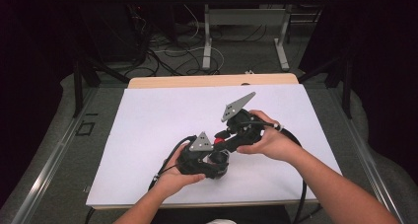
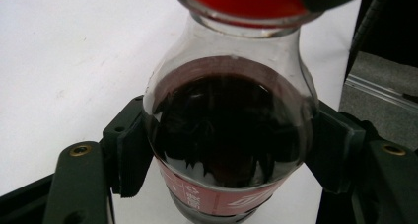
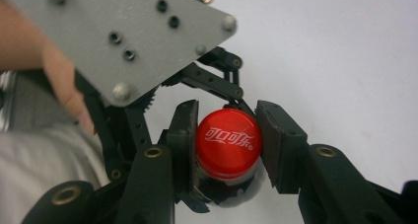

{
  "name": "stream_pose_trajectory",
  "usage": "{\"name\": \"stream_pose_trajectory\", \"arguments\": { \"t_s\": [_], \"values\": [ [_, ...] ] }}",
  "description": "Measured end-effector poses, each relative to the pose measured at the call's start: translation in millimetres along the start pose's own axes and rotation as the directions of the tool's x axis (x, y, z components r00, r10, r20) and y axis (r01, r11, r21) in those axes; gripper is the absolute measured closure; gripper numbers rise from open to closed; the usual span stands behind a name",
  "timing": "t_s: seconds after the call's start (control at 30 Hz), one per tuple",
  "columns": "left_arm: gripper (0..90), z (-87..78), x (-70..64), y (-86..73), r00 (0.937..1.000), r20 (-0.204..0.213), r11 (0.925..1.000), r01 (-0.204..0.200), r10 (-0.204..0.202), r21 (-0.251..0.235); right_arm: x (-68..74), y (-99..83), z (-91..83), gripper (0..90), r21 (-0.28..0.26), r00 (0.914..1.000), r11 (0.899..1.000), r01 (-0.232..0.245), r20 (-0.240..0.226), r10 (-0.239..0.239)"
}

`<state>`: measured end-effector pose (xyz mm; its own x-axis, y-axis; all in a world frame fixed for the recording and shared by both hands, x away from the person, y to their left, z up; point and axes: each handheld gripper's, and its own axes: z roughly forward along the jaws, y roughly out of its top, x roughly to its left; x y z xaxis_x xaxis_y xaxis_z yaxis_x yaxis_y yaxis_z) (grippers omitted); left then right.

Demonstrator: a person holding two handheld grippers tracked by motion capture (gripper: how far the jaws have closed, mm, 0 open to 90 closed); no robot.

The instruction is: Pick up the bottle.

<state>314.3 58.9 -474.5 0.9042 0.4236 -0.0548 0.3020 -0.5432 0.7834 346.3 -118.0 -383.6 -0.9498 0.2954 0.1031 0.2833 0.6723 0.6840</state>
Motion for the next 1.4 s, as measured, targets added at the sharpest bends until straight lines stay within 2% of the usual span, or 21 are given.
{"name": "stream_pose_trajectory", "arguments": {
  "t_s": [0.1,0.23,0.27,0.33,0.4,0.43,0.47,0.53,0.6,0.67,0.77,0.87,0.93,1.03,1.1,1.17,1.2,1.27,1.3,1.33,1.4],
  "values": [
    [30.2,-1.4,-3.7,0.9,0.9997,0.02,0.9999,-0.011,0.011,-0.005,-6.8,2.0,-2.3,61.7,0.0,0.984,0.989,0.151,-0.096,-0.15],
    [30.2,-1.3,-6.9,3.5,0.9991,0.029,0.9995,-0.031,0.032,-0.008,-15.8,2.0,-4.9,61.6,-0.04,0.9274,0.952,0.304,-0.216,-0.306],
    [30.2,-1.1,-6.7,3.7,0.9991,0.031,0.9996,-0.029,0.029,-0.006,-17.0,1.7,-5.1,61.5,-0.045,0.9204,0.948,0.316,-0.227,-0.318],
    [30.1,-0.7,-6.2,3.6,0.9994,0.029,0.9998,-0.02,0.02,-0.004,-17.0,1.4,-5.1,61.1,-0.041,0.9297,0.954,0.297,-0.215,-0.299],
    [30.1,-0.8,-5.4,3.7,0.9998,0.02,1.0,-0.006,0.006,-0.002,-15.3,1.6,-5.6,54.1,-0.026,0.9509,0.968,0.251,-0.18,-0.252],
    [30.1,0.0,-3.9,3.7,1.0,0.0,0.9999,-0.003,0.003,-0.017,-12.3,1.7,-6.3,50.2,-0.02,0.9681,0.98,0.199,-0.152,-0.199],
    [30.1,-1.1,-2.8,4.1,1.0,0.004,1.0,-0.002,0.002,-0.008,-11.0,2.3,-6.3,49.7,-0.013,0.9751,0.984,0.176,-0.134,-0.177],
    [30.1,-1.9,-1.3,4.5,1.0,-0.004,0.9999,0.008,-0.008,-0.009,-5.3,3.3,-7.0,45.9,0.003,0.9914,0.992,0.123,-0.044,-0.123],
    [30.1,-1.2,-2.1,4.4,0.9994,-0.025,0.9995,0.025,-0.025,-0.018,0.3,3.8,-6.8,48.6,0.018,0.9981,0.998,0.06,0.014,-0.061],
    [30.1,-1.7,-0.8,5.6,0.9993,-0.035,0.9999,0.014,-0.014,-0.009,5.9,4.5,-6.0,48.6,0.018,0.9952,1.0,-0.026,0.095,0.025],
    [30.1,-0.9,0.8,5.7,0.9993,-0.035,0.9999,0.012,-0.013,-0.003,15.9,6.3,-4.2,52.6,0.01,0.9714,0.988,-0.156,0.183,0.152],
    [30.1,0.3,0.2,5.4,0.9986,-0.048,0.9997,0.022,-0.022,-0.015,21.6,8.8,-3.7,60.0,0.018,0.9596,0.979,-0.205,0.2,0.198],
    [30.1,-0.4,0.2,5.7,0.999,-0.041,0.9998,0.019,-0.019,-0.01,23.9,10.7,-3.4,60.3,0.023,0.954,0.978,-0.206,0.227,0.195],
    [30.1,-1.5,-0.2,5.1,0.9997,-0.023,0.9999,0.009,-0.009,-0.006,21.0,14.4,-4.6,60.9,0.073,0.9727,0.985,-0.159,0.182,0.144],
    [30.1,-2.6,-1.4,4.6,0.9999,-0.014,1.0,0.003,-0.003,-0.006,15.4,15.9,-6.2,61.1,0.112,0.9927,0.991,-0.074,0.103,0.062],
    [30.1,-2.9,-2.6,3.9,1.0,-0.001,1.0,-0.001,0.001,-0.008,4.4,16.3,-8.1,61.2,0.133,0.9999,0.991,-0.001,0.013,-0.001],
    [30.1,-2.8,-4.2,3.5,1.0,0.004,1.0,-0.008,0.008,-0.005,0.0,16.2,-7.8,61.1,0.133,0.9972,0.988,0.072,-0.03,-0.069],
    [30.1,-2.0,-6.1,2.8,0.9999,0.013,1.0,-0.008,0.009,-0.005,-6.4,17.7,-7.8,61.1,0.149,0.9781,0.971,0.186,-0.121,-0.169],
    [30.1,-1.4,-6.8,2.6,0.9998,0.013,0.9999,-0.014,0.014,-0.005,-6.9,18.5,-7.8,61.0,0.156,0.9665,0.96,0.231,-0.15,-0.208],
    [30.1,-1.1,-7.0,2.5,0.9998,0.013,0.9999,-0.015,0.015,-0.003,-8.2,19.9,-6.2,60.9,0.148,0.9468,0.944,0.296,-0.176,-0.27],
    [30.1,-0.6,-6.8,2.0,0.9998,0.011,0.9999,-0.015,0.015,-0.003,-8.2,21.2,-4.7,60.6,0.14,0.9195,0.919,0.369,-0.199,-0.339]
  ]
}}
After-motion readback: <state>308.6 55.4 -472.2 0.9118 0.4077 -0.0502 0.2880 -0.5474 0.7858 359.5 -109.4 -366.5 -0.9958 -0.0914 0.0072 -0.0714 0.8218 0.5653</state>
